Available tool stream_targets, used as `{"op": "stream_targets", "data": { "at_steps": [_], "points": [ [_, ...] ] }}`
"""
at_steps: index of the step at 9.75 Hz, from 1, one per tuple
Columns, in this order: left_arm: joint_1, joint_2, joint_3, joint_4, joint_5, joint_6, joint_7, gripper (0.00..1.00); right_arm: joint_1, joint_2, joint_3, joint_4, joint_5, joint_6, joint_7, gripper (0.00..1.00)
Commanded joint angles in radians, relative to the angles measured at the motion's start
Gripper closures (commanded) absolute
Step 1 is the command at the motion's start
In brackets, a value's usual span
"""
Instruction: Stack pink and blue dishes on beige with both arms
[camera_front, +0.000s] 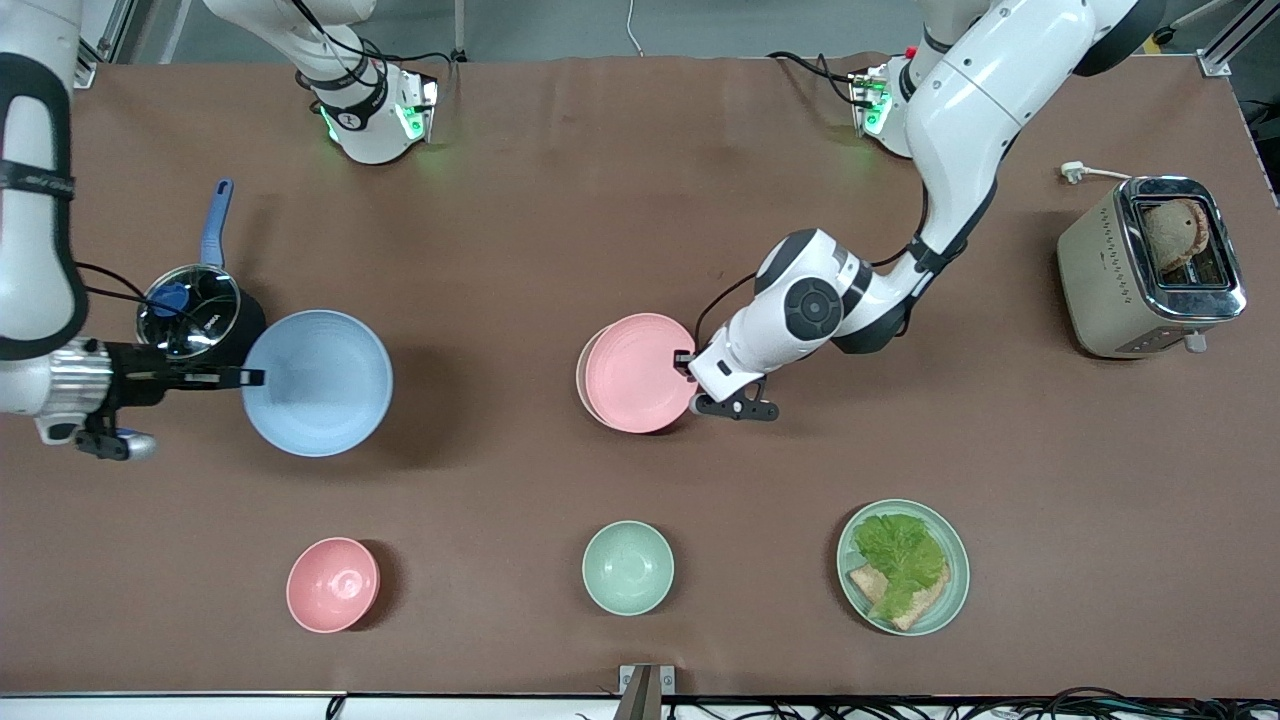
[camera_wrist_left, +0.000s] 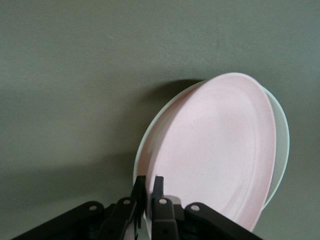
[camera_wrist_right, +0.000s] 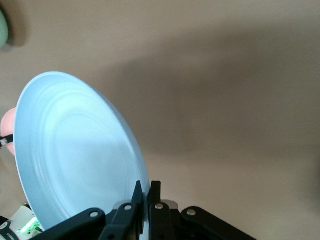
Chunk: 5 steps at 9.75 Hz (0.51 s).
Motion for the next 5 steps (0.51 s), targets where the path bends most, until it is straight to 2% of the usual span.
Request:
{"op": "stream_targets", "data": {
  "at_steps": [1, 2, 3, 5],
  "points": [
    [-0.017, 0.046, 0.004, 0.045, 0.028, 0.000, -0.033, 0.06, -0.001, -0.064, 0.121, -0.045, -0.019, 0.010, 0.182, 0.99],
    [0.002, 0.021, 0.001, 0.034, 0.029, -0.012, -0.030, 0.00, -0.001, -0.084, 0.178, -0.070, -0.018, 0.024, 0.223, 0.99],
    [0.006, -0.042, 0.001, 0.026, 0.028, -0.085, -0.030, 0.00, -0.001, -0.105, 0.222, -0.115, -0.018, 0.044, 0.246, 0.99],
    [0.066, -0.220, 0.001, 0.029, 0.028, -0.363, -0.027, 0.00, -0.001, -0.159, 0.311, -0.240, -0.016, 0.152, 0.278, 0.99]
  ]
}}
